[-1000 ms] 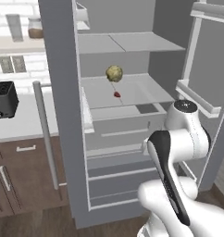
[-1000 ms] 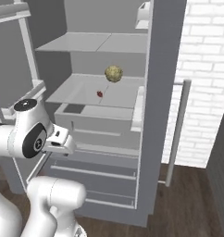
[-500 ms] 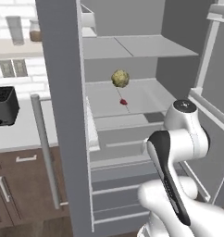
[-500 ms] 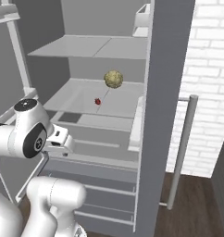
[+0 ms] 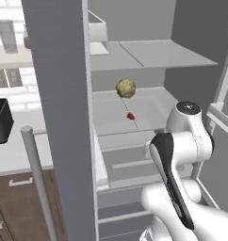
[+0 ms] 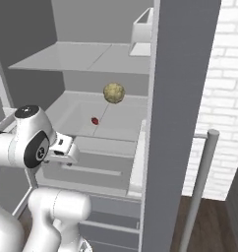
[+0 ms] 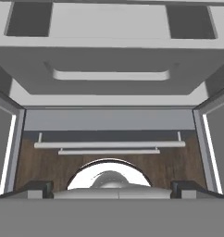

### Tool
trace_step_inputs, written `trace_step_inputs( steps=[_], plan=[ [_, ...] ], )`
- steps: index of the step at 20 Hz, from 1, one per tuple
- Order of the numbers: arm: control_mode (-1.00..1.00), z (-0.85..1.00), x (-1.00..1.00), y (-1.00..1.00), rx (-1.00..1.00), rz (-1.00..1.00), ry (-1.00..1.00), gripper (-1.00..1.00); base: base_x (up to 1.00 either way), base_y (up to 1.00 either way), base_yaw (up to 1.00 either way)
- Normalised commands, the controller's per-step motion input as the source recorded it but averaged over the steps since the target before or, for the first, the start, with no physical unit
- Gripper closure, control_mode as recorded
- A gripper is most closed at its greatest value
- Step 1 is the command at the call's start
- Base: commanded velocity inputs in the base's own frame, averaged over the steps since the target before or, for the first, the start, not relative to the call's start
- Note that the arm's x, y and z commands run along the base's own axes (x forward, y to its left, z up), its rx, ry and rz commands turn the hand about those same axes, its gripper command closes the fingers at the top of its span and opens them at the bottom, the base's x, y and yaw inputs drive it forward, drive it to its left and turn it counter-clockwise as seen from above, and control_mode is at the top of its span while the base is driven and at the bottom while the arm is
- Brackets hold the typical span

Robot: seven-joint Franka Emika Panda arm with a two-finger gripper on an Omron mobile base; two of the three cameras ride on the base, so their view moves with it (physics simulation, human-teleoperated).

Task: Take the strawberry from the fridge and place it on top of the pancake, located on the dining counter.

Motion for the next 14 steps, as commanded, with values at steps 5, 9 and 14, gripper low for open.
trace_step_inputs(
  steps=[5,9,14],
  plan=[
    [1.0,0.0,0.0,0.0,0.0,0.0,0.0,-1.0,0.49,0.0,-0.05],
    [1.0,0.0,0.0,0.0,0.0,0.0,0.0,-1.0,0.49,0.0,-0.03],
    [-1.0,0.0,0.03,0.0,0.0,0.01,-0.02,-1.0,0.23,0.0,0.0]
  ],
)
